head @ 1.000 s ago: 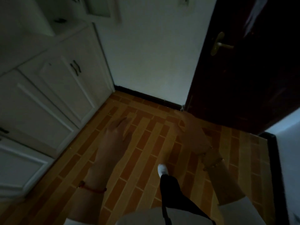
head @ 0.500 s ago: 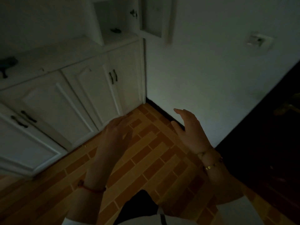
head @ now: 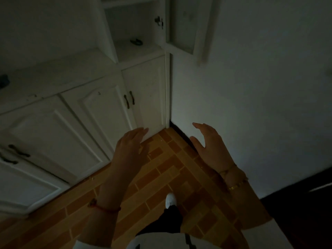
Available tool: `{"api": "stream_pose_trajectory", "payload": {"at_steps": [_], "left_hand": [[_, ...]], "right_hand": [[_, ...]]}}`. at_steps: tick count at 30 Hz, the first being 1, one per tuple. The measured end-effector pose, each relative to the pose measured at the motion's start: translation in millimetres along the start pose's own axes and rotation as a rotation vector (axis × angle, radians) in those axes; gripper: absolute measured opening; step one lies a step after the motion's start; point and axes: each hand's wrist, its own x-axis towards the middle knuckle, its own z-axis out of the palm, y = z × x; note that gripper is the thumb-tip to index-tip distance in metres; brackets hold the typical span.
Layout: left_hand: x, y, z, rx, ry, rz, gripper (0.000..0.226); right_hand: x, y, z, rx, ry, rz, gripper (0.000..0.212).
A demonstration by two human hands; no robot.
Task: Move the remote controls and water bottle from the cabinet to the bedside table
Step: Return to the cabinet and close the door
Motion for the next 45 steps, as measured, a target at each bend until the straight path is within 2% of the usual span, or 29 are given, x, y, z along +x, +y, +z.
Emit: {"api": "stream_pose_trajectory", "payload": {"at_steps": [9, 24, 29, 38, 42, 45], "left_hand": [[176, -13, 9, 0.003, 0.039, 0.053, 0.047], [366, -8, 29, -0.042, 0.141, 0.07, 0.046], [442, 24, 23, -0.086, 0.218, 0.154, 0.046], [573, 113, -3, -0.179, 0.399, 0.388, 0.049], [611, 137, 3, -0.22, 0.419, 0.438, 0.054], [630, 149, 11, -0.225, 0.389, 0.461, 0.06]], "right_hand": [[173, 22, -12, -0.023, 0.052, -0.06, 0.047], [358, 55, -33, -0.005, 0.083, -0.157, 0.047], [423, 46, -73, -0.004, 0.233, -0.294, 0.045], [541, 3, -172, 0.044, 0.671, -0.531, 0.046], [582, -3, -200, 0.046, 0.776, -0.559, 0.053], [605, -4, -211, 0.055, 0.784, -0.525, 0.055]]}}
